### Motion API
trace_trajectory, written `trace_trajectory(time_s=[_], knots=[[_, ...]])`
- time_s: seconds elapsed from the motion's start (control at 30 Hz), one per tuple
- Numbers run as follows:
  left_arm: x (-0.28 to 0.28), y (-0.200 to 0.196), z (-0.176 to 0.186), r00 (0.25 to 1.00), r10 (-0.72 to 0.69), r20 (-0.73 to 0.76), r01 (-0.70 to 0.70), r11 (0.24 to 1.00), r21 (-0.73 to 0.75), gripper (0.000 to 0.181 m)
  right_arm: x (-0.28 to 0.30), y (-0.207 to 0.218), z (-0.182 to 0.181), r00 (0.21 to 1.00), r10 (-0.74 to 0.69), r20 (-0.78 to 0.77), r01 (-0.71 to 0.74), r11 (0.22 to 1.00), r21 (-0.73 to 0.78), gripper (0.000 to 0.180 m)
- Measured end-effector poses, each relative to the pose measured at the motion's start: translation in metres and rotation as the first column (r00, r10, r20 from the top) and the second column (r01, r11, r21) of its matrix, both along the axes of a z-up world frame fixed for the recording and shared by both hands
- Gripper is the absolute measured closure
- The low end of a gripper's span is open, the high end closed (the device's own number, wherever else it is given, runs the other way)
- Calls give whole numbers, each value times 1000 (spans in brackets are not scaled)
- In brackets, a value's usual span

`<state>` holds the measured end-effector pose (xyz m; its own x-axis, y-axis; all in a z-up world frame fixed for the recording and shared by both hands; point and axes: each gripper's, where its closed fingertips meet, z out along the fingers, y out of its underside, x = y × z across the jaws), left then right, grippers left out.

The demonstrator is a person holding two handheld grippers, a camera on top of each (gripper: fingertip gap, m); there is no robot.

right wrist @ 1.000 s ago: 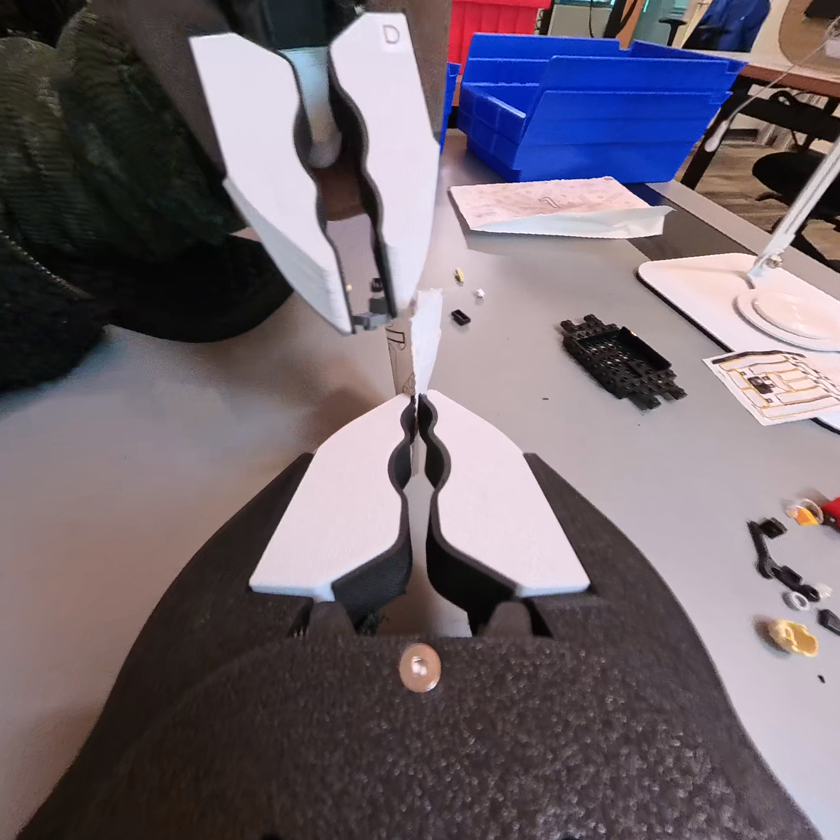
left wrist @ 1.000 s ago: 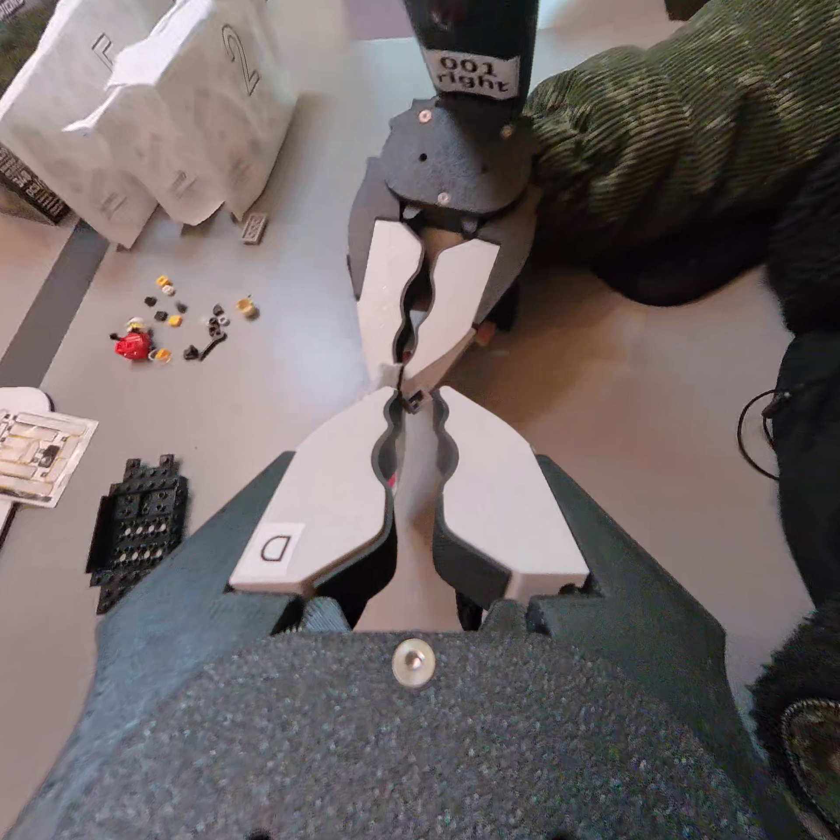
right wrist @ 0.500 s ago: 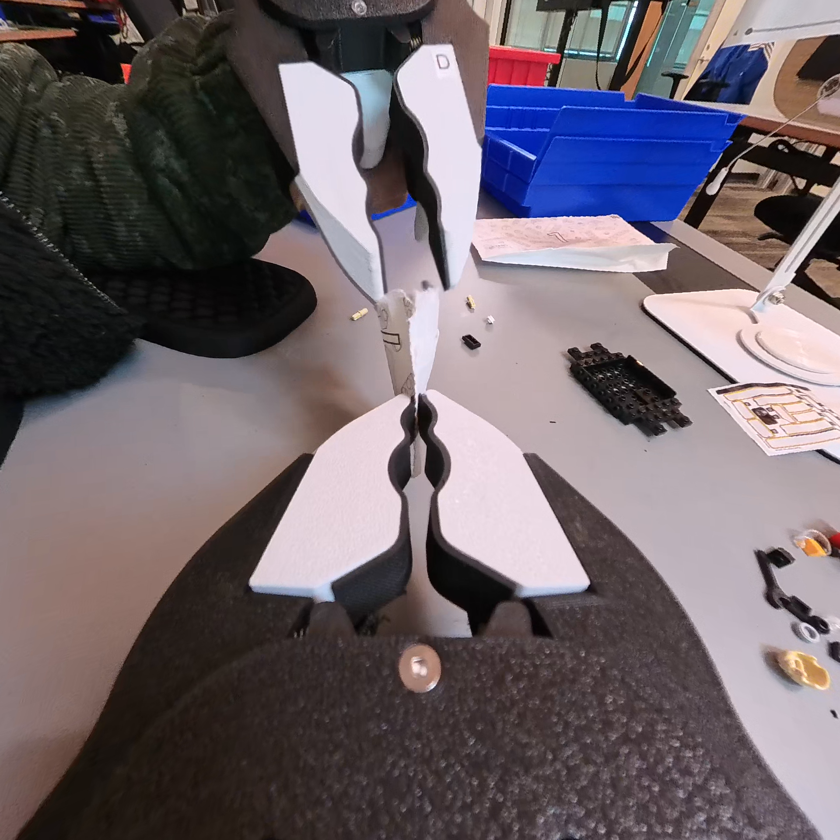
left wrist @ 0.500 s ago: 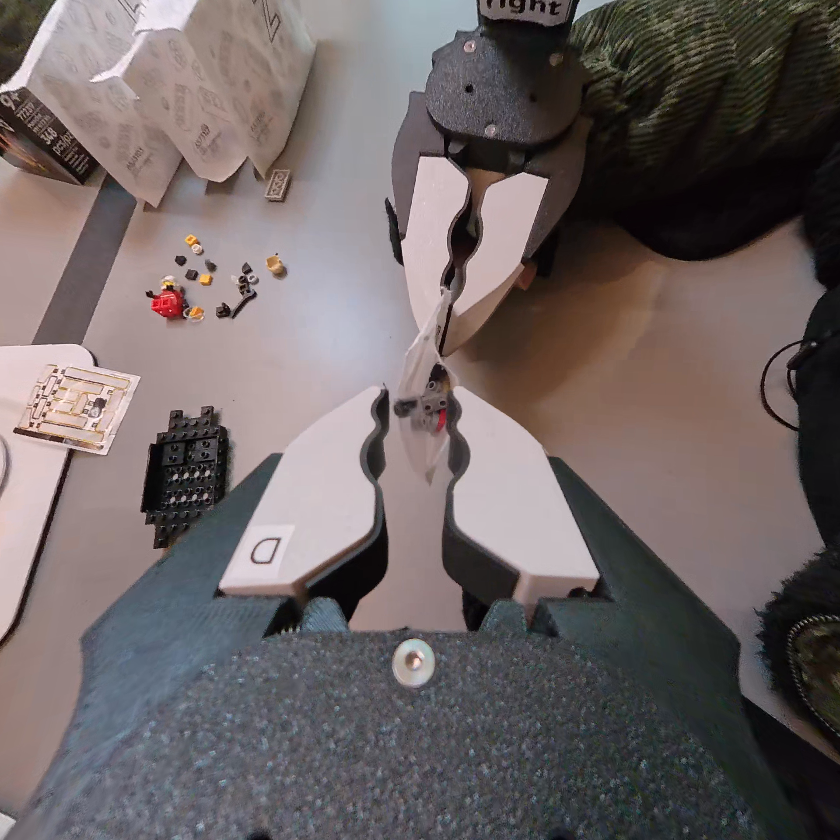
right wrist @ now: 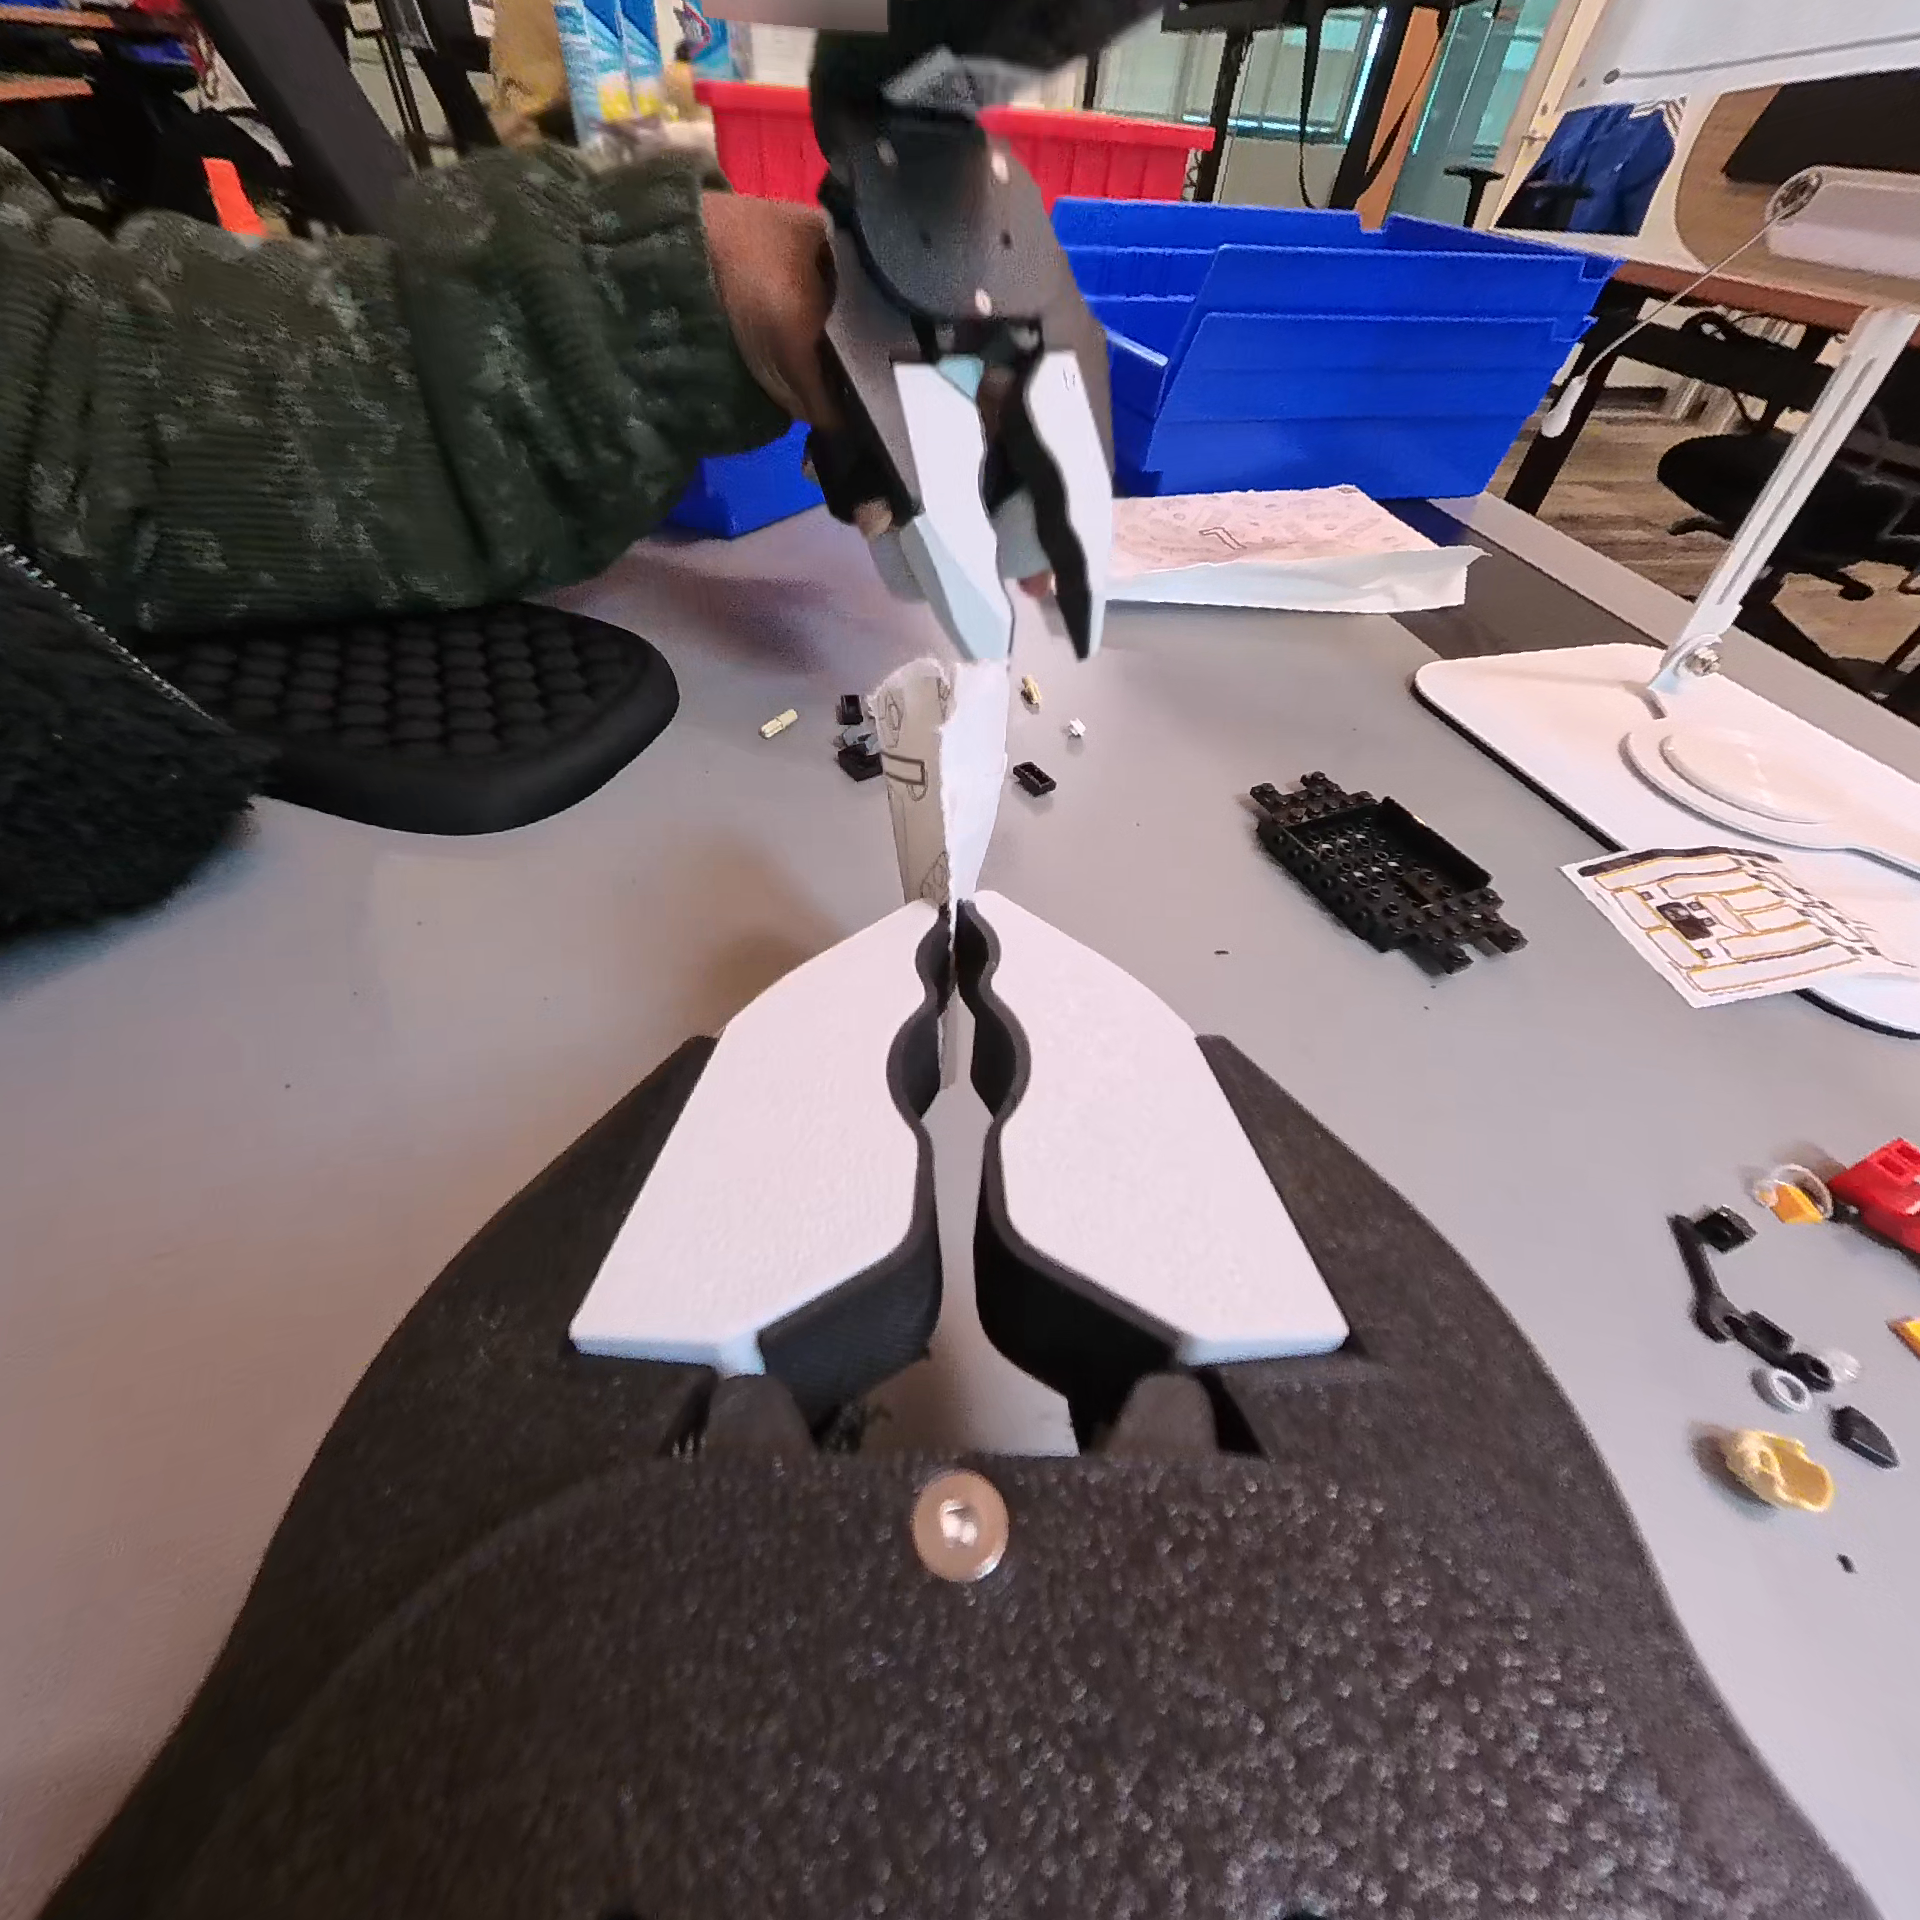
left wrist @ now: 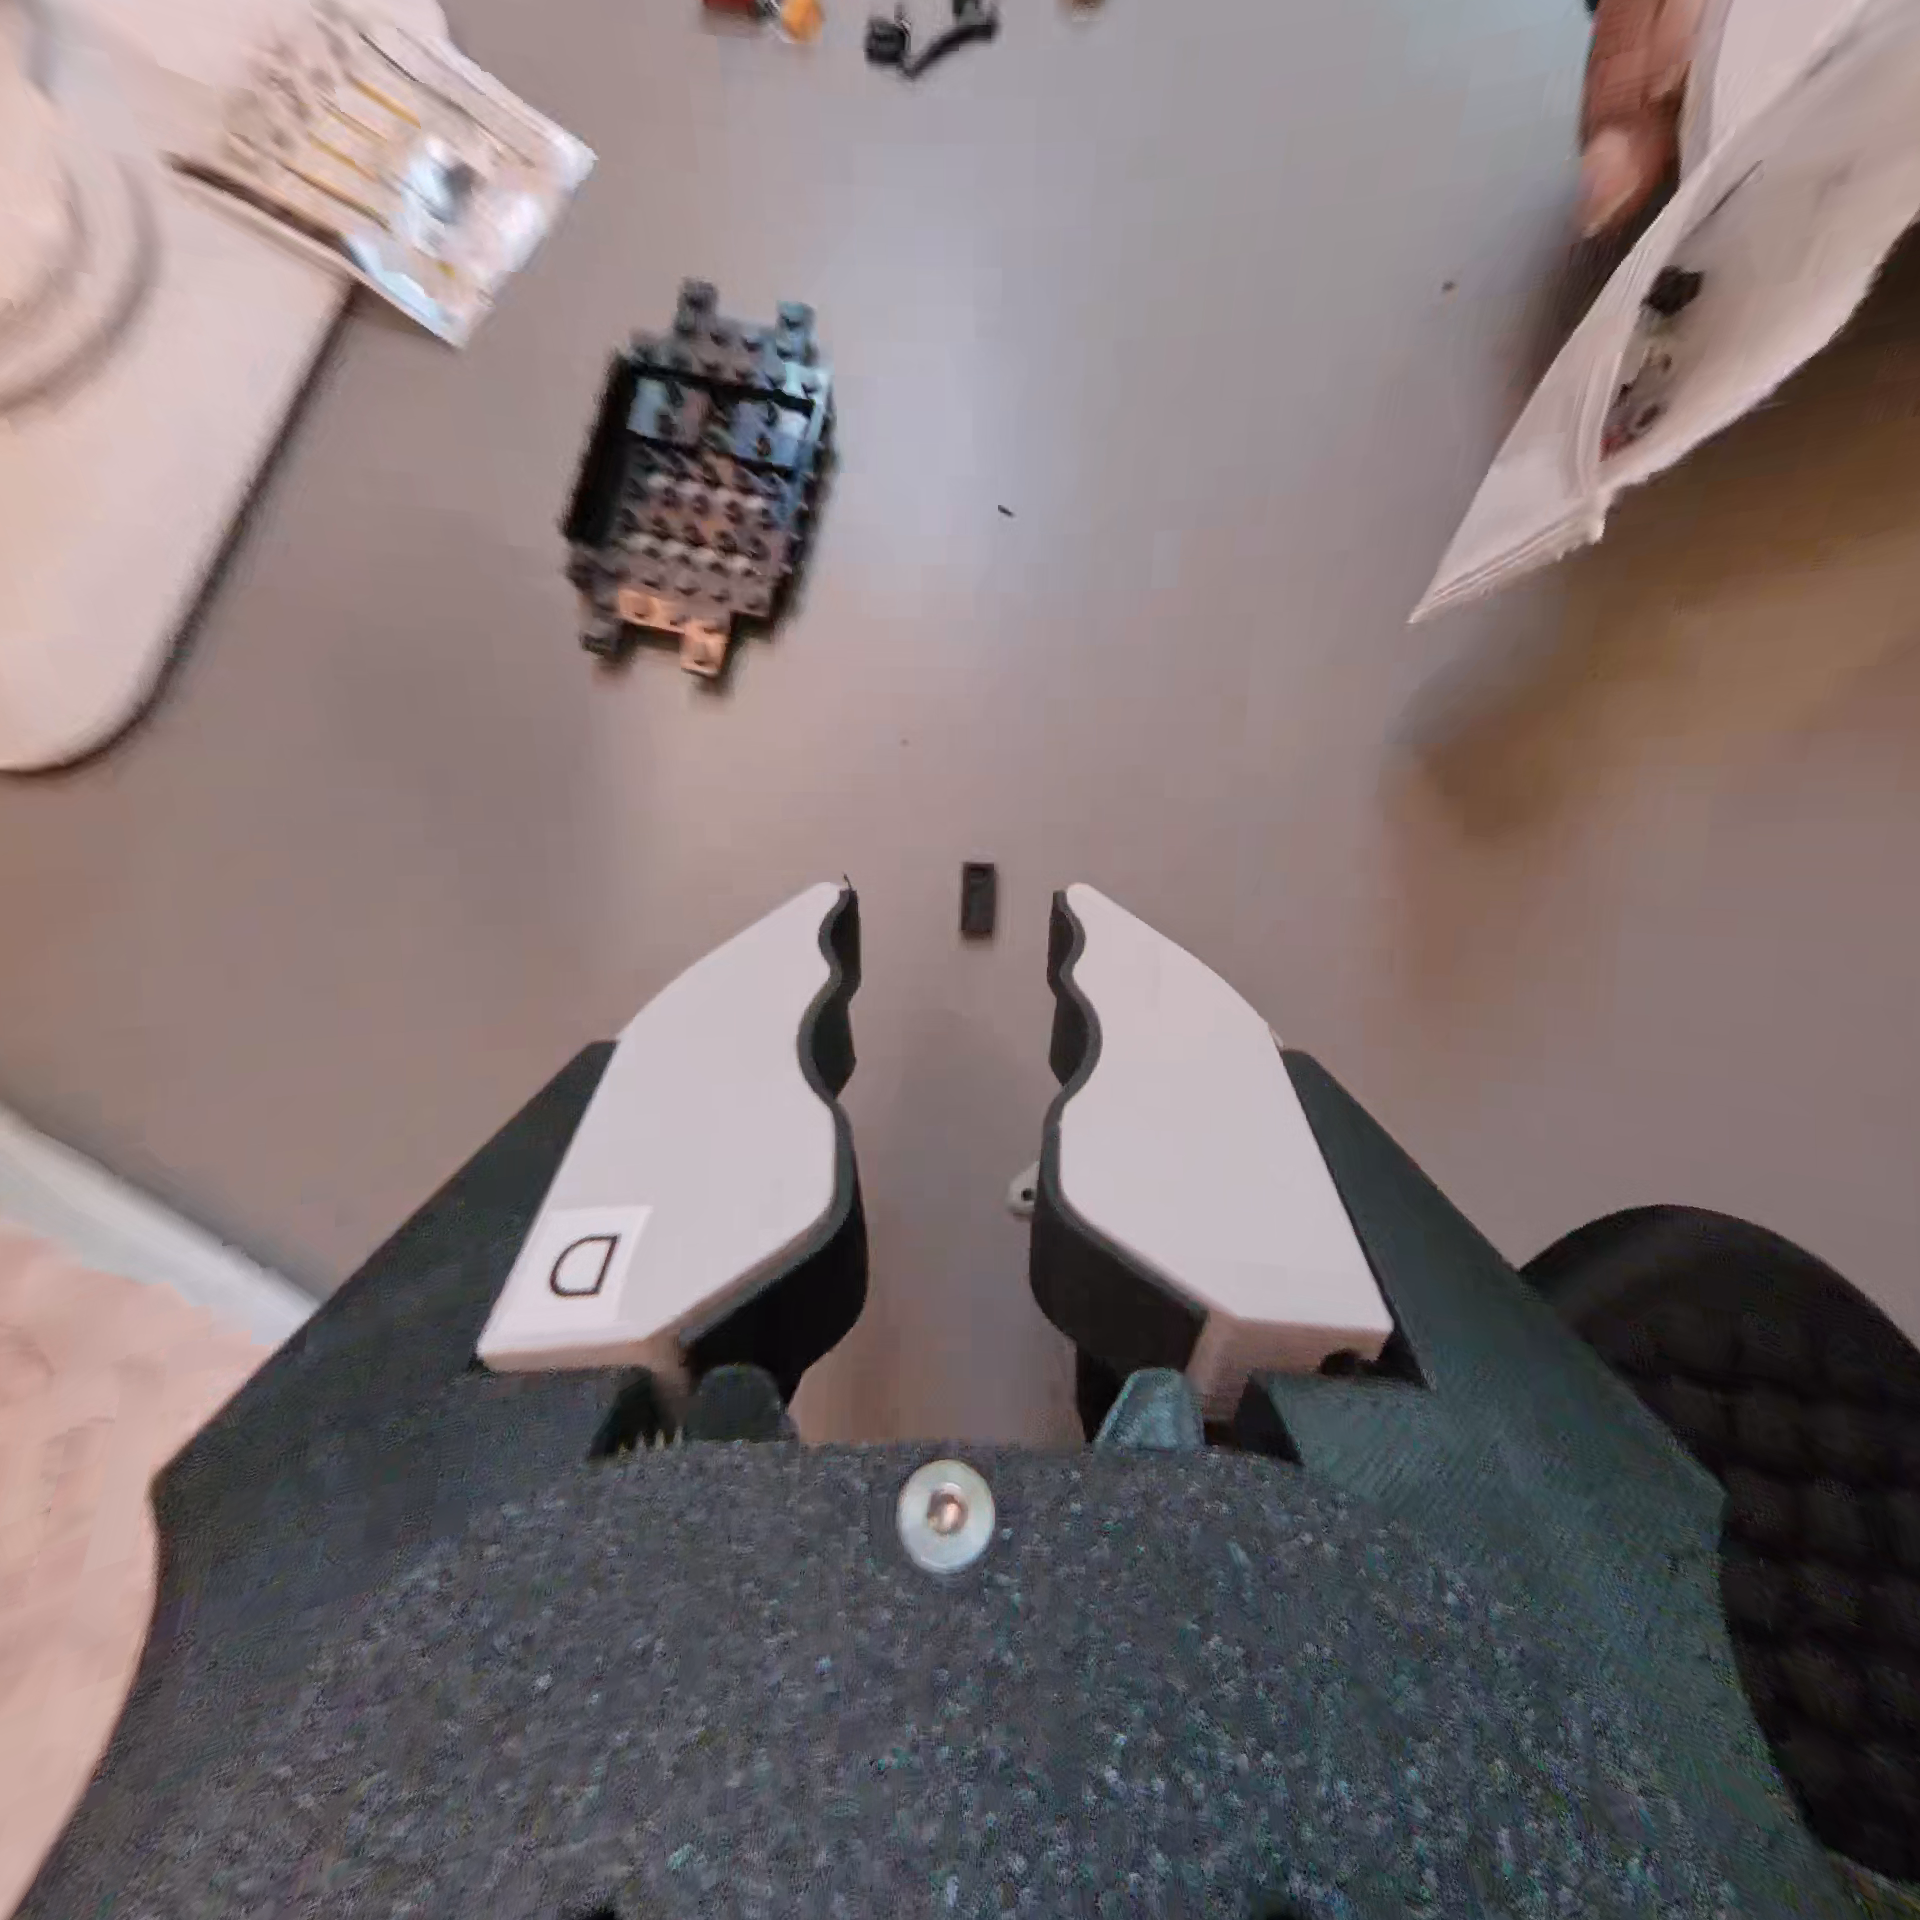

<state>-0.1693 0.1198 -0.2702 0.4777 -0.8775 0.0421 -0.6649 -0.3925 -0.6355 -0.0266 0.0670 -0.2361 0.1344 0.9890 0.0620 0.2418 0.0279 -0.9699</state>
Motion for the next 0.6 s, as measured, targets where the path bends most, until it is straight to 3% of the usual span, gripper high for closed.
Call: trace_trajectory(time_s=[0.07,0.17,0.3,0.37,0.6], knots=[[5,-4,-14,999,-11,51,14,997,-78,147,0,1,-2,1000,-3,6,3,1000,-4,180],[6,-3,-31,999,-37,-27,34,996,-83,150,1,2,-3,1000,-8,9,8,1000,-7,180],[10,-2,-40,998,-33,-55,28,995,-97,174,1,2,-3,1000,-9,12,9,1000,-11,180],[9,-2,-39,997,-37,-72,31,996,-80,174,1,2,-4,1000,-9,15,9,1000,-11,180],[63,-23,46,947,-179,266,162,983,84,174,1,4,-4,1000,-22,18,22,1000,-18,180]])
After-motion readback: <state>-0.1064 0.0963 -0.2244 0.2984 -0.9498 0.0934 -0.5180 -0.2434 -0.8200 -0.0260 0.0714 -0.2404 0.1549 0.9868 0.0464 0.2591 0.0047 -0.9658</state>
